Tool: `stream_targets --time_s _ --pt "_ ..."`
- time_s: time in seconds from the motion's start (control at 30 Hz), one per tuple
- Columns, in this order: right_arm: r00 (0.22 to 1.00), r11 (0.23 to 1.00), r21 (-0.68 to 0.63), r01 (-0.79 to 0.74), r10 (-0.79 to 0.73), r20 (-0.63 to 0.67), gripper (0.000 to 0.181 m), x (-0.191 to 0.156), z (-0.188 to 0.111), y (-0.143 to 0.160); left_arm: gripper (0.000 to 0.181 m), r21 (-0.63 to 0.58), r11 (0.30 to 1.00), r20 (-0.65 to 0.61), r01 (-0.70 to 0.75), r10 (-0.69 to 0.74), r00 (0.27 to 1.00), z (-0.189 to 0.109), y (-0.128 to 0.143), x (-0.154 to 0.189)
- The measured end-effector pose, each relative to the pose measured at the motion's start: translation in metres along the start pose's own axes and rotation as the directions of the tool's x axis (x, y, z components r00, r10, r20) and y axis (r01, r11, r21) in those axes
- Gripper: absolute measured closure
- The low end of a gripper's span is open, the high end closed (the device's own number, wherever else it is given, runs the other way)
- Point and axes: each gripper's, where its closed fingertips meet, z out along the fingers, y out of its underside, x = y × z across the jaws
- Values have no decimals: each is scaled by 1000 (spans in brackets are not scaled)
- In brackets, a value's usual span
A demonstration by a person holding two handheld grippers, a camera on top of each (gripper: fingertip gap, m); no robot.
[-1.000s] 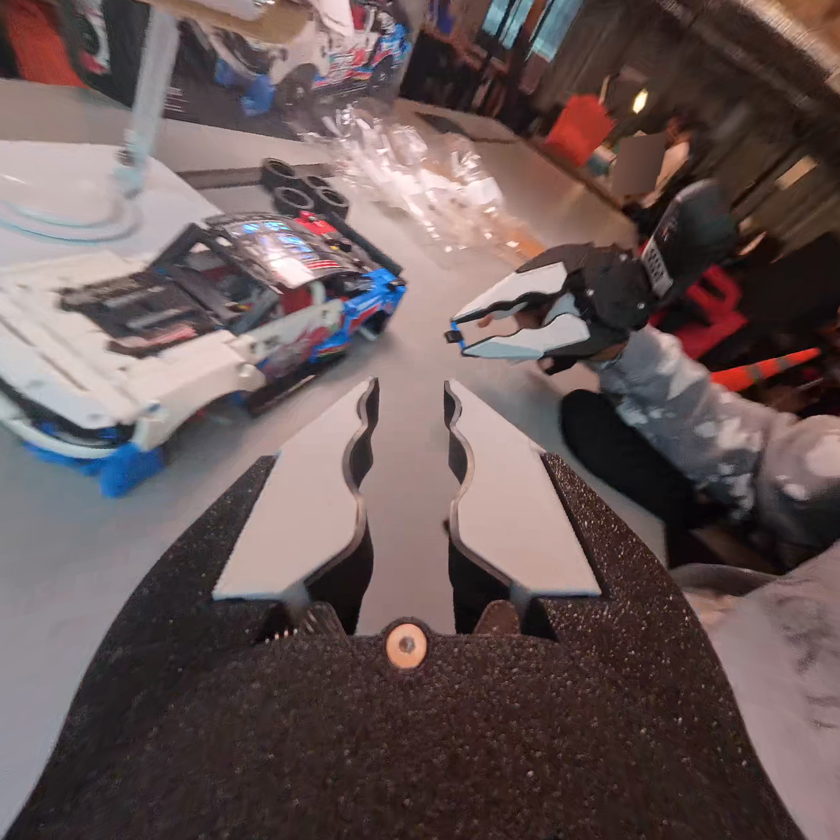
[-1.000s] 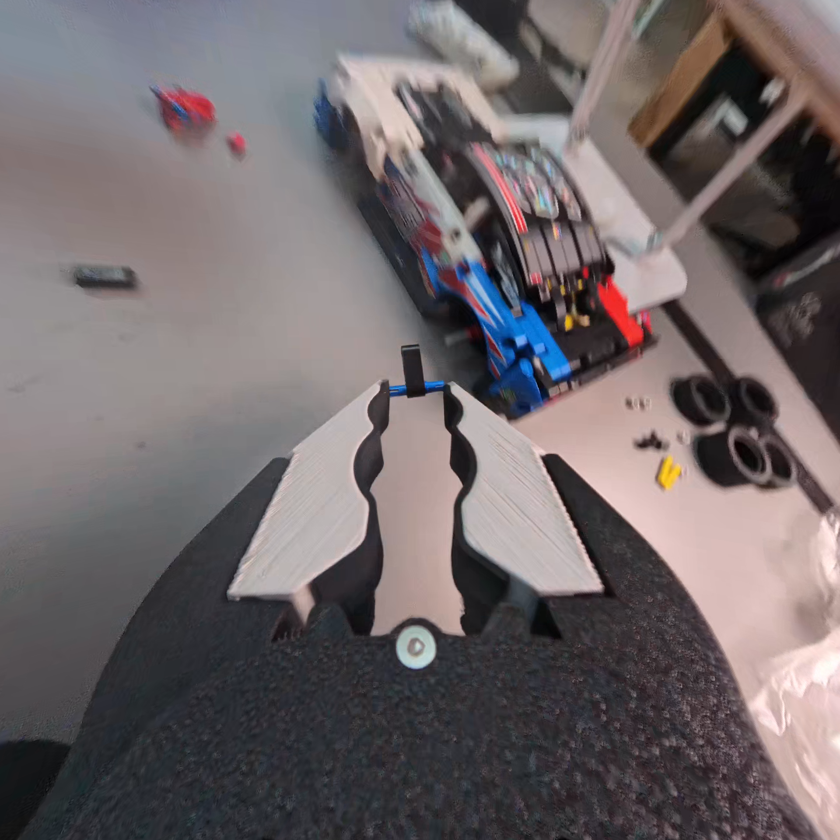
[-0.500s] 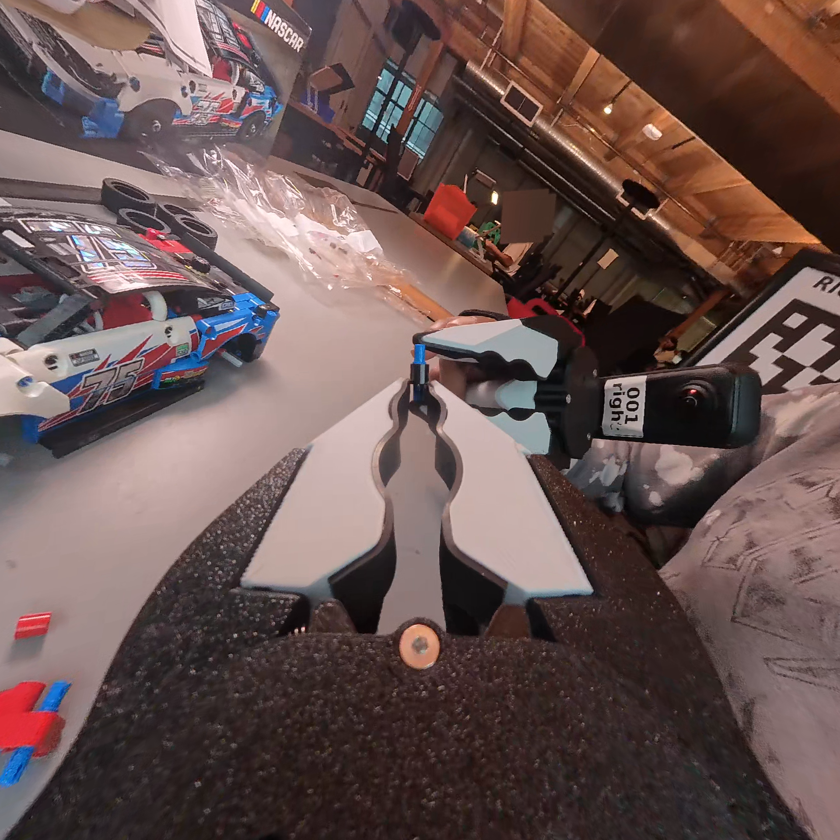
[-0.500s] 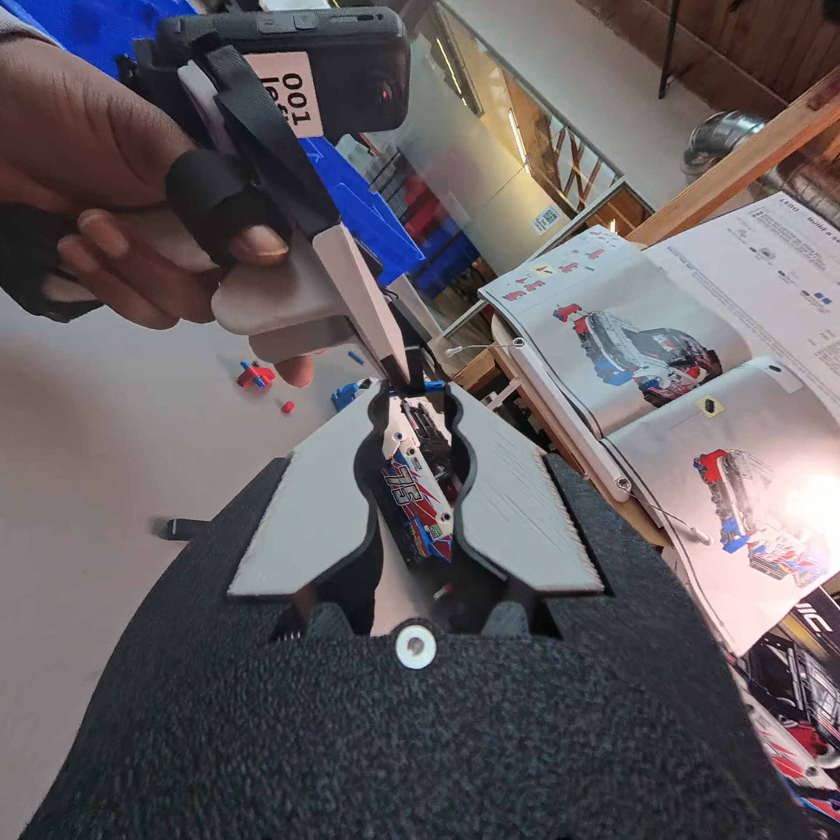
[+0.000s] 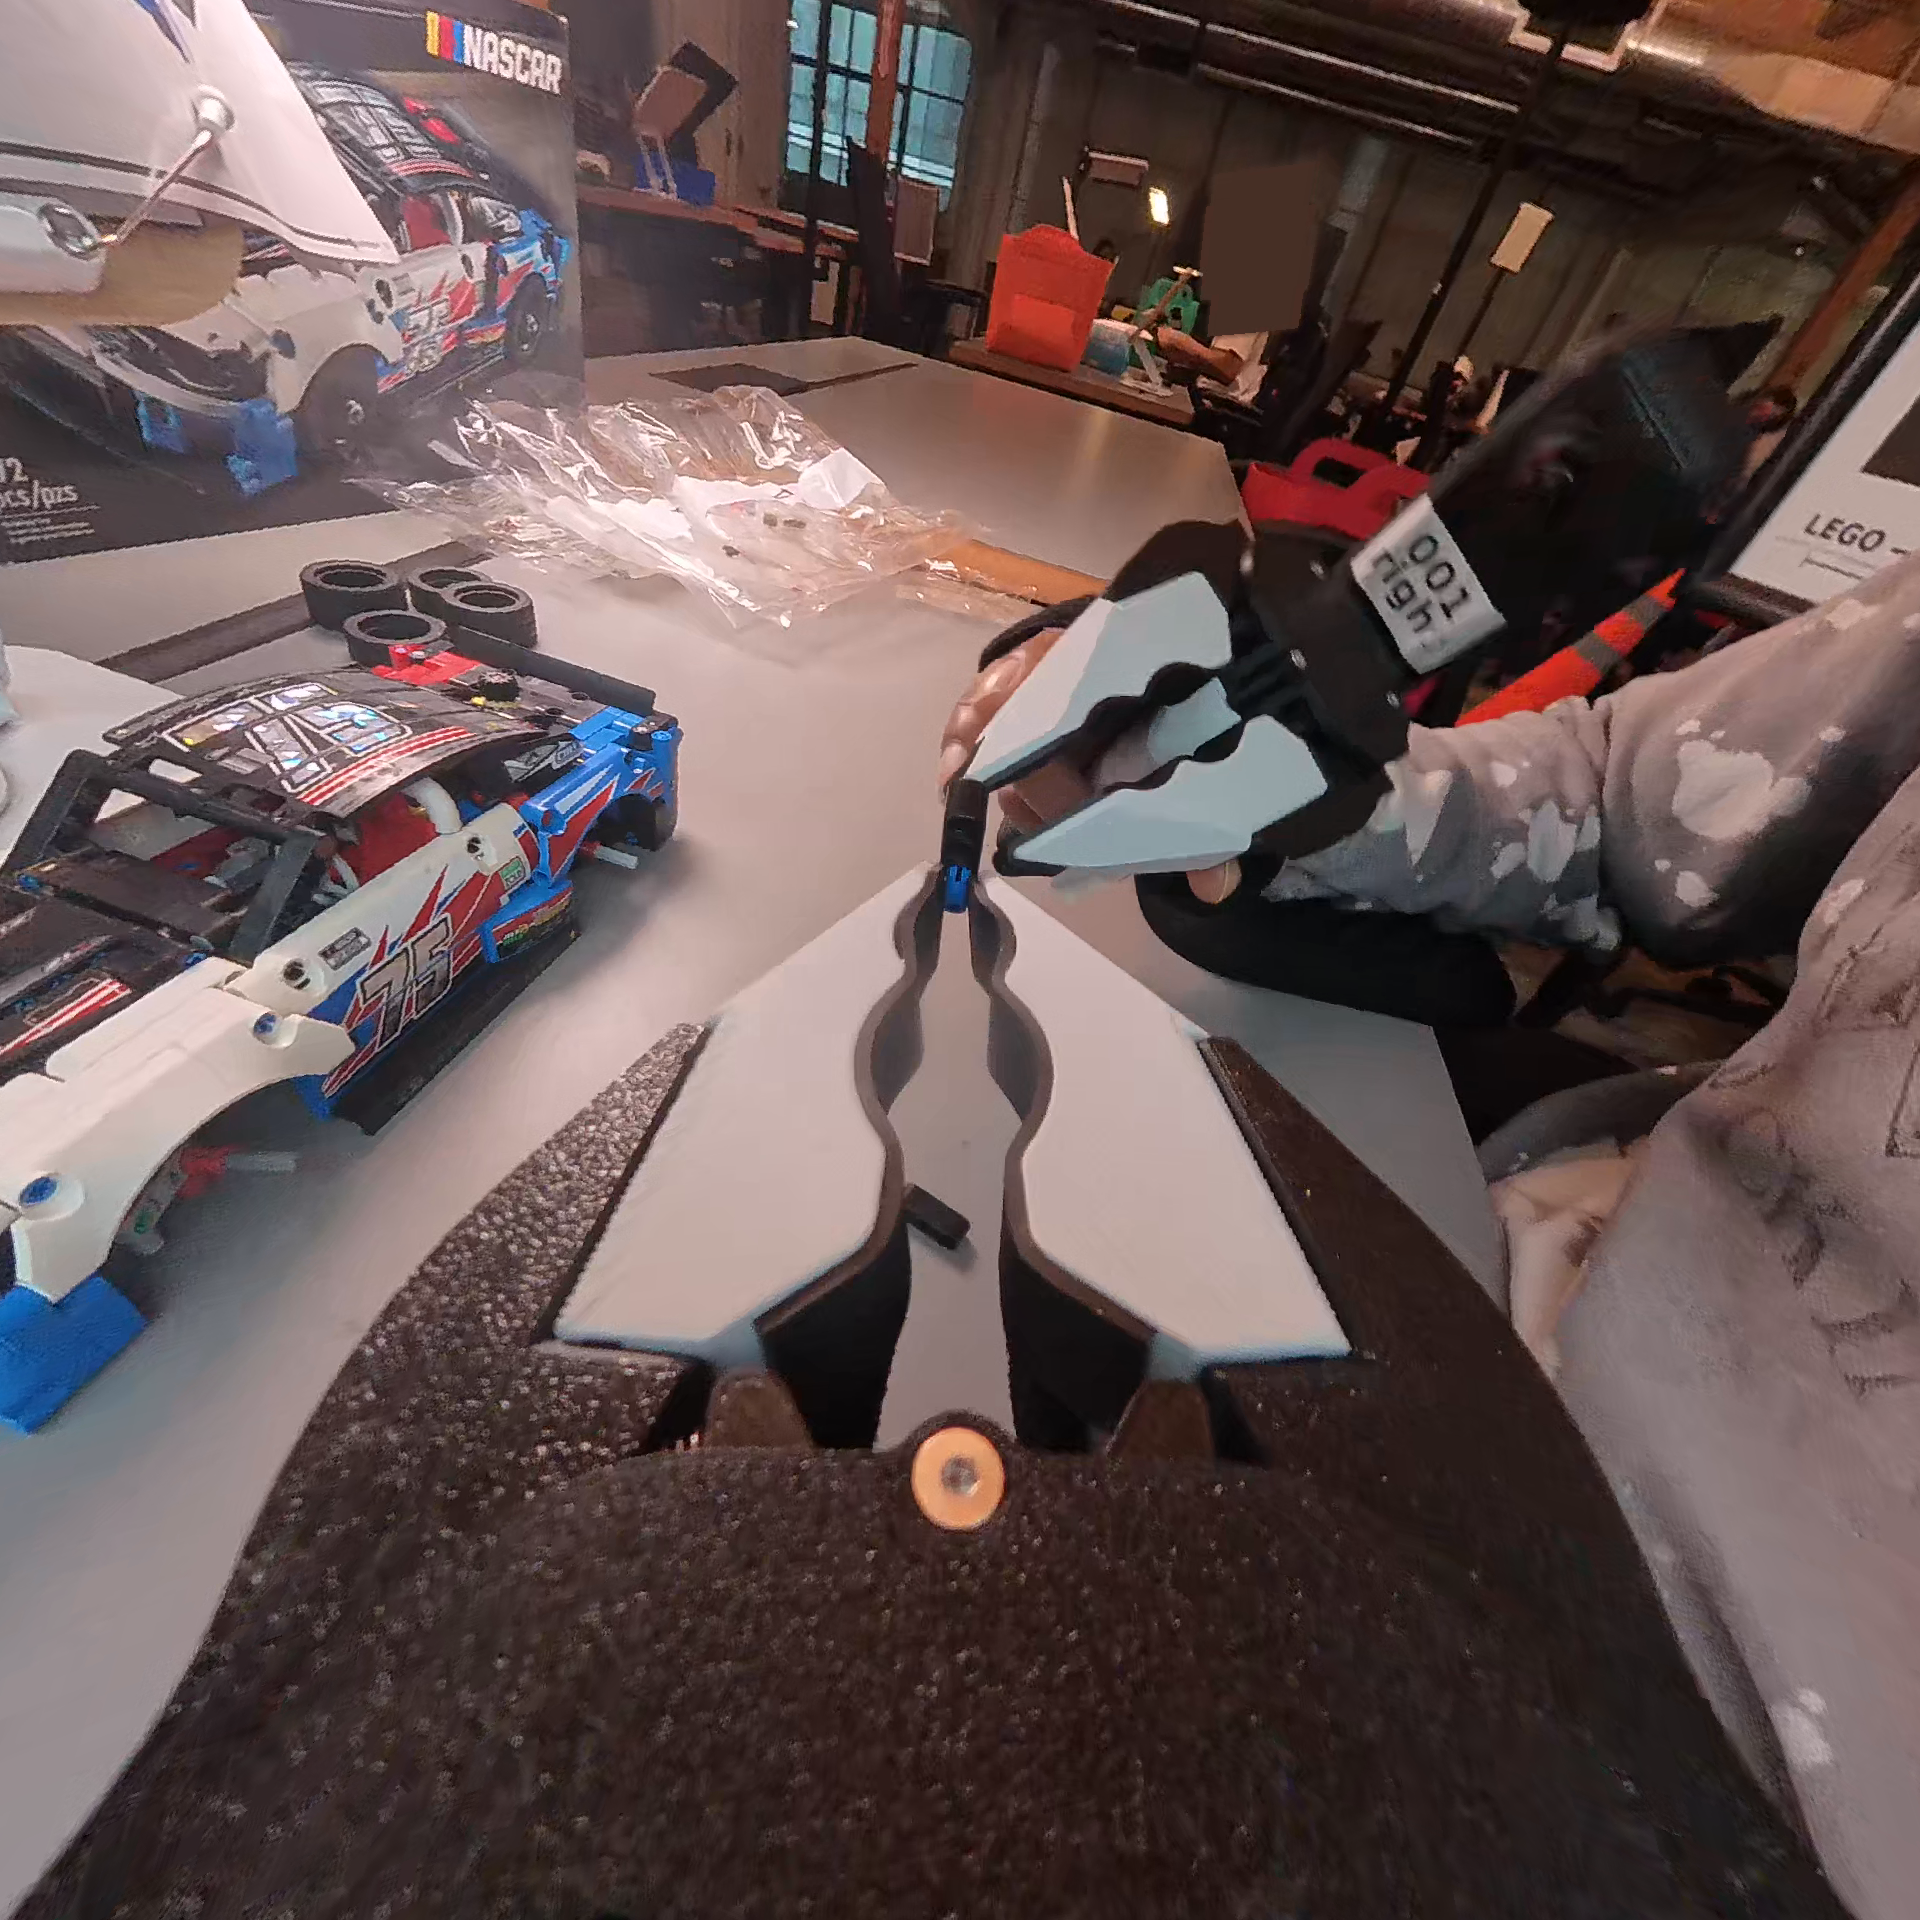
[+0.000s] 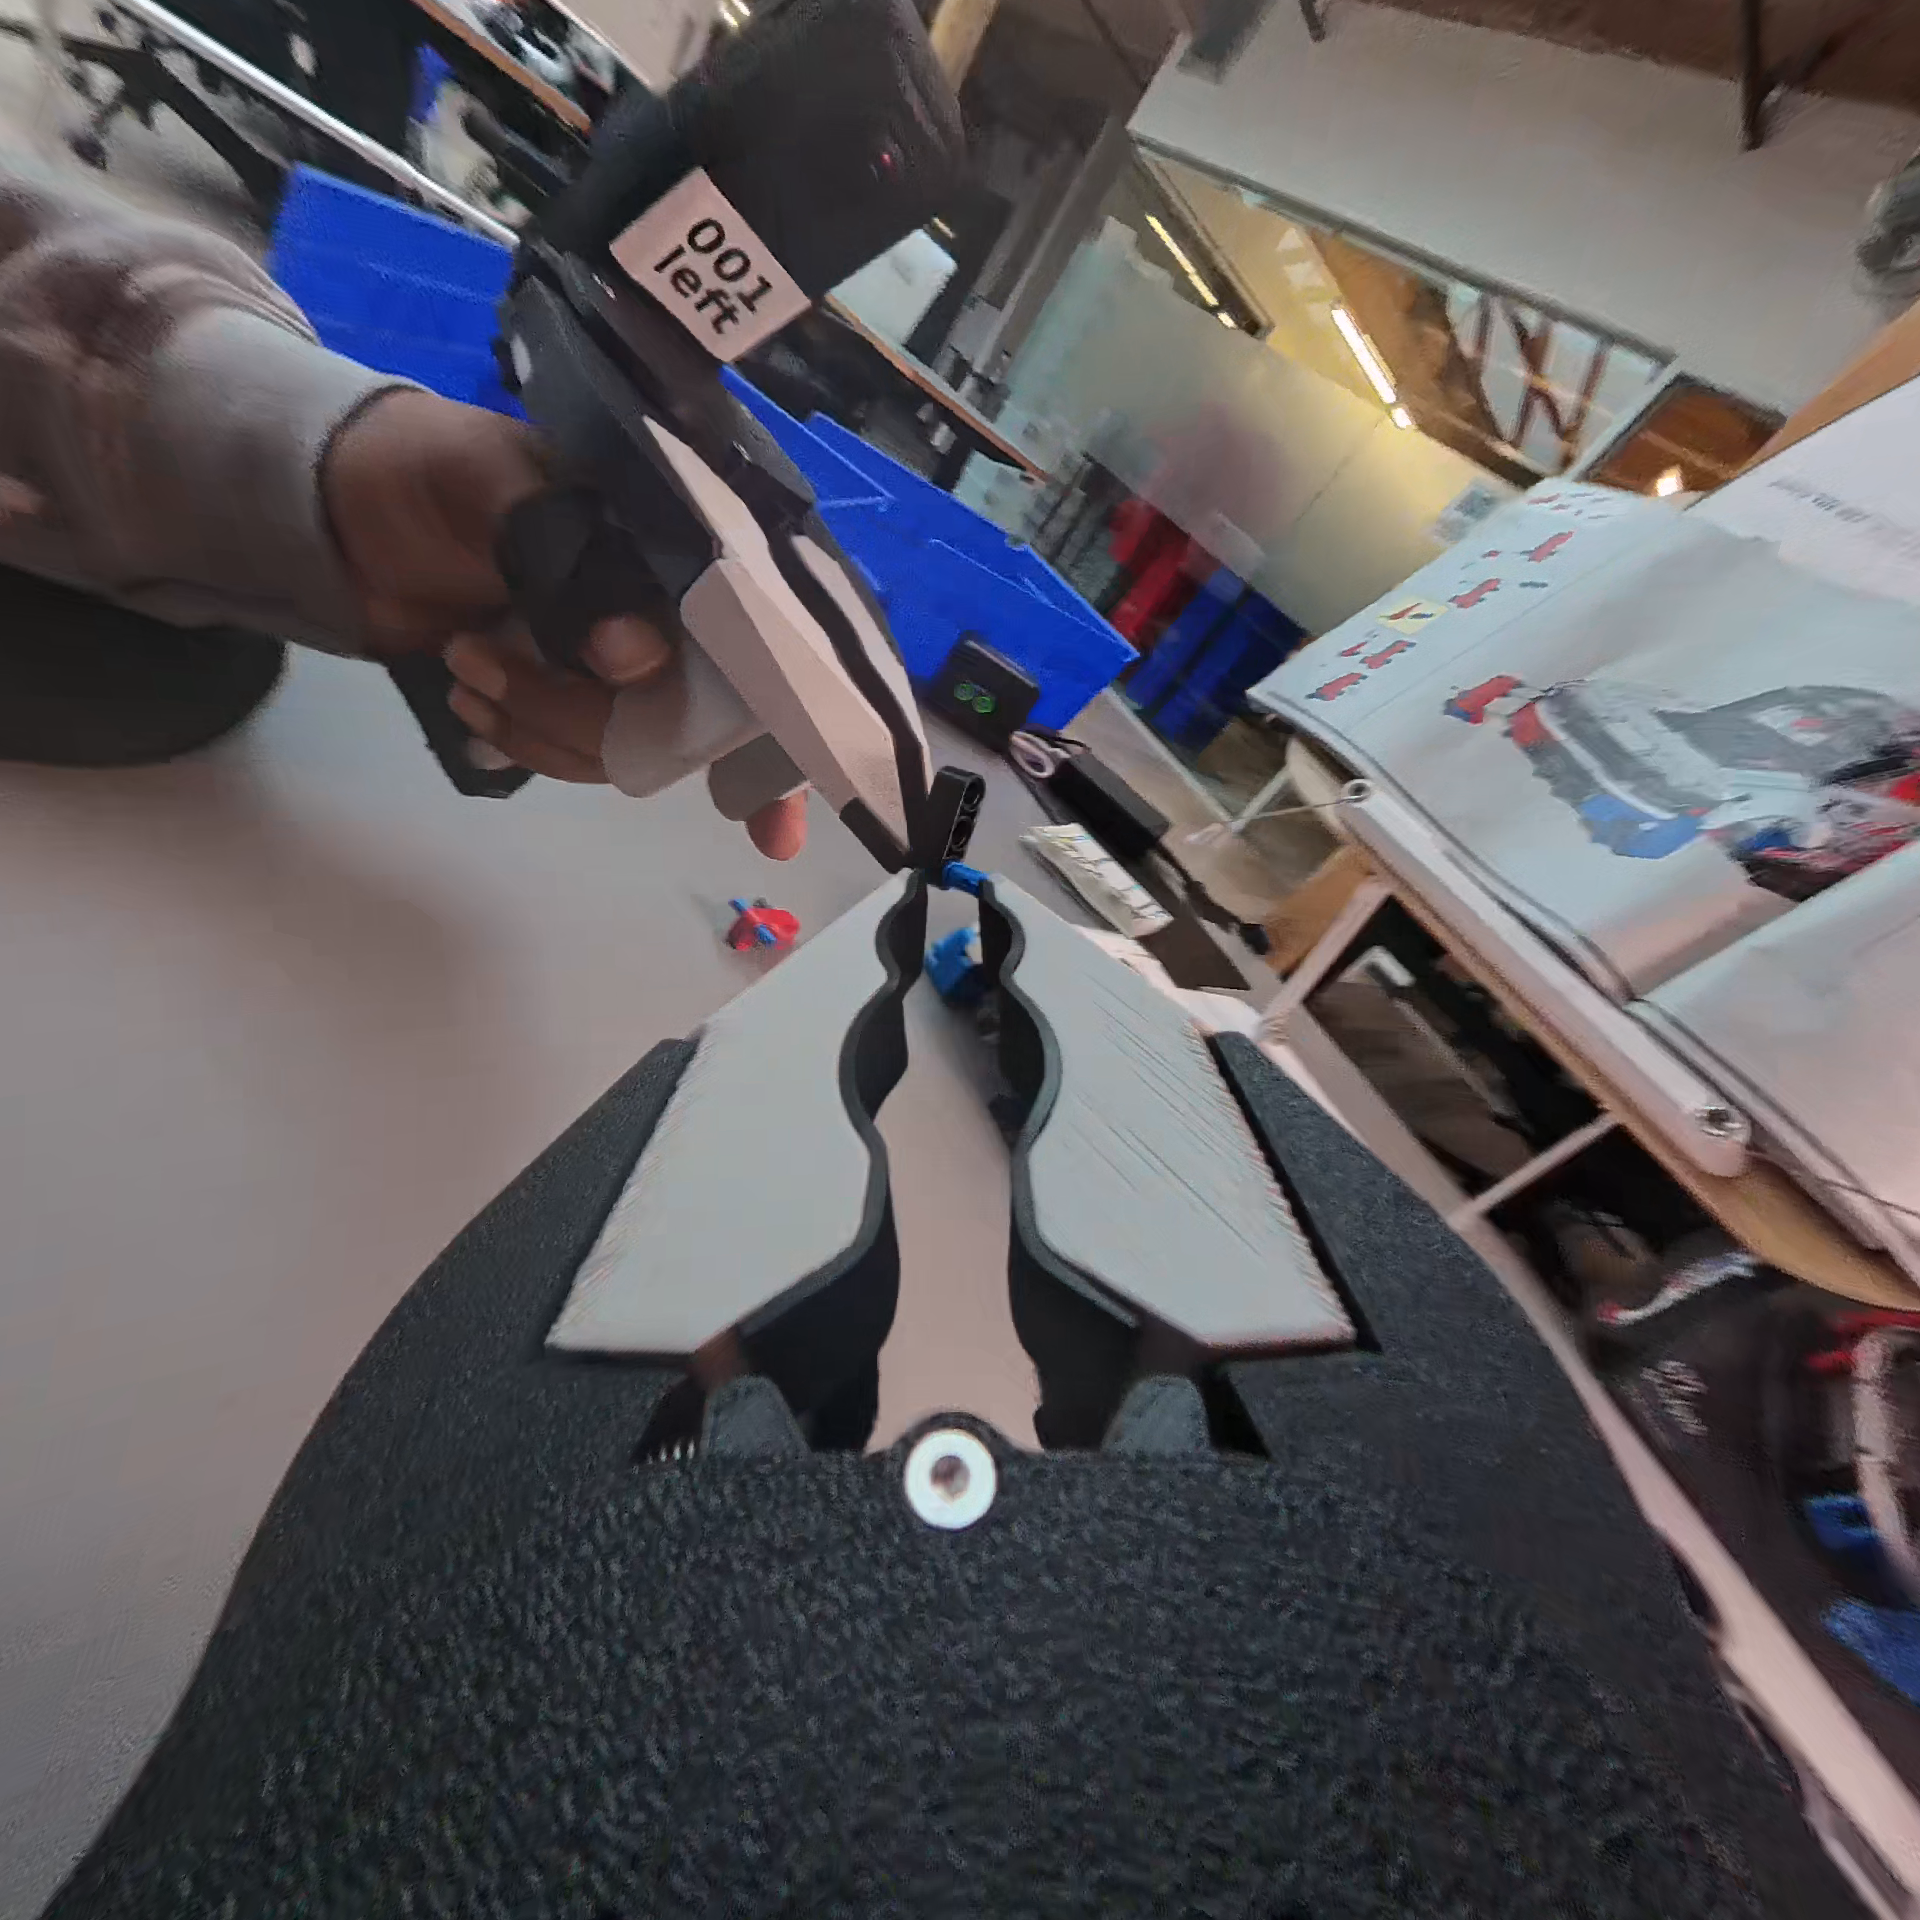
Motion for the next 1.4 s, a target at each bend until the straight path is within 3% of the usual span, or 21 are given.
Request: stream_targets --time_s 0.13,0.23,0.57,0.7,0.83,1.23,1.33,1.4 --pt "917 945 5 -327 316 243 166 -9 -7 -6 179 -52 993 -37 -110 108 993 -3 6 8" --pt "861 911 -19 -411 395 321 168 -13 -12 -5 179 -78 984 -78 -159 153 985 -2 12 17" --pt "833 912 -43 -408 391 391 178 -26 -17 -4 178 -79 979 -110 -188 178 978 1 16 26" --pt "827 906 -30 -422 398 396 178 -27 -17 -6 154 -62 984 -140 -169 160 977 0 14 32" --pt "818 908 -28 -418 389 424 178 -34 -17 -9 172 -38 985 -165 -170 161 973 1 11 39" --pt "747 889 -80 -450 424 513 180 -42 -23 -7 176 -158 951 -167 -265 239 957 0 22 41" --pt "713 827 5 -562 482 508 180 -4 -44 -20 176 -213 940 -85 -267 255 963 -15 31 13" --pt "789 861 20 -509 457 410 179 22 -51 -12 176 -240 949 -75 -206 194 978 -20 42 2"
